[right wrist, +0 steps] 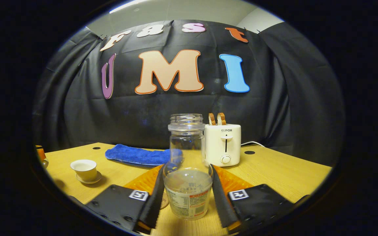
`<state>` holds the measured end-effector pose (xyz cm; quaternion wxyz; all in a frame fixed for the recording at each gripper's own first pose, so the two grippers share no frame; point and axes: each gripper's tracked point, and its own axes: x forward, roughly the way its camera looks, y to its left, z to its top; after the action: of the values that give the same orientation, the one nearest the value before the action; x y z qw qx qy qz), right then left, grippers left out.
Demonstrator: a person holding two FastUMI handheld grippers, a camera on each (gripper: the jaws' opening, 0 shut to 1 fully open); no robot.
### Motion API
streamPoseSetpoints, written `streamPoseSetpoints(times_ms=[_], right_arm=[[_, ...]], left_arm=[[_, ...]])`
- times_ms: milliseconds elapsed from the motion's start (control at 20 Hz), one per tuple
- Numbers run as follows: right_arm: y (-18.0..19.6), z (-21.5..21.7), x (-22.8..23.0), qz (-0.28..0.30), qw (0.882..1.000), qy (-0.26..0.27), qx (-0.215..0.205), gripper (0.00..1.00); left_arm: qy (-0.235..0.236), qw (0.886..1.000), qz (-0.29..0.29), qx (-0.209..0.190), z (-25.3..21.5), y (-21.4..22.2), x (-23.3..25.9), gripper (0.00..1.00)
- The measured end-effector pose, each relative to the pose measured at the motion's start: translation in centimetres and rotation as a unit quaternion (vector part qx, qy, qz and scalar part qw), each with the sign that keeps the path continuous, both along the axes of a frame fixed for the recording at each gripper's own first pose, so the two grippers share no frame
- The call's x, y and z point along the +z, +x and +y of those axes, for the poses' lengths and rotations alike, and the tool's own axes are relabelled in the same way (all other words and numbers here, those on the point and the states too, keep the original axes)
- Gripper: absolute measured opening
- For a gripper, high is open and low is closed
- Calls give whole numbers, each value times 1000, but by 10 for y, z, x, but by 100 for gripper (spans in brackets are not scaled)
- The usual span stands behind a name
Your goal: Open the teacup lid with one hand, grasp the water bottle and pour water into the teacup with the other hand; after pouring, place the water bottle on the coaster and then close the teacup lid.
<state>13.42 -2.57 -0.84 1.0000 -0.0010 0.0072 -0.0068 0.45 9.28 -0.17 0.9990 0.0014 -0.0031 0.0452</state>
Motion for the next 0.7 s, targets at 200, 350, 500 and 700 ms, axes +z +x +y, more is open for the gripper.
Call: streamPoseSetpoints(times_ms=[200,350,500,700], right_arm=[[-4,-4,3,-1,1000,-2,-10,66],[-8,6,7,-11,999,-40,-2,66],[-12,39,21,-33,995,-92,22,66],[-1,93,24,-44,967,-244,59,66]], left_arm=[[0,1000,0,-4,0,1,0,22],[1,1000,0,-3,8,3,0,22],[0,1000,-1,-14,12,3,0,22],[-1,1000,1,-12,39,4,-2,22]])
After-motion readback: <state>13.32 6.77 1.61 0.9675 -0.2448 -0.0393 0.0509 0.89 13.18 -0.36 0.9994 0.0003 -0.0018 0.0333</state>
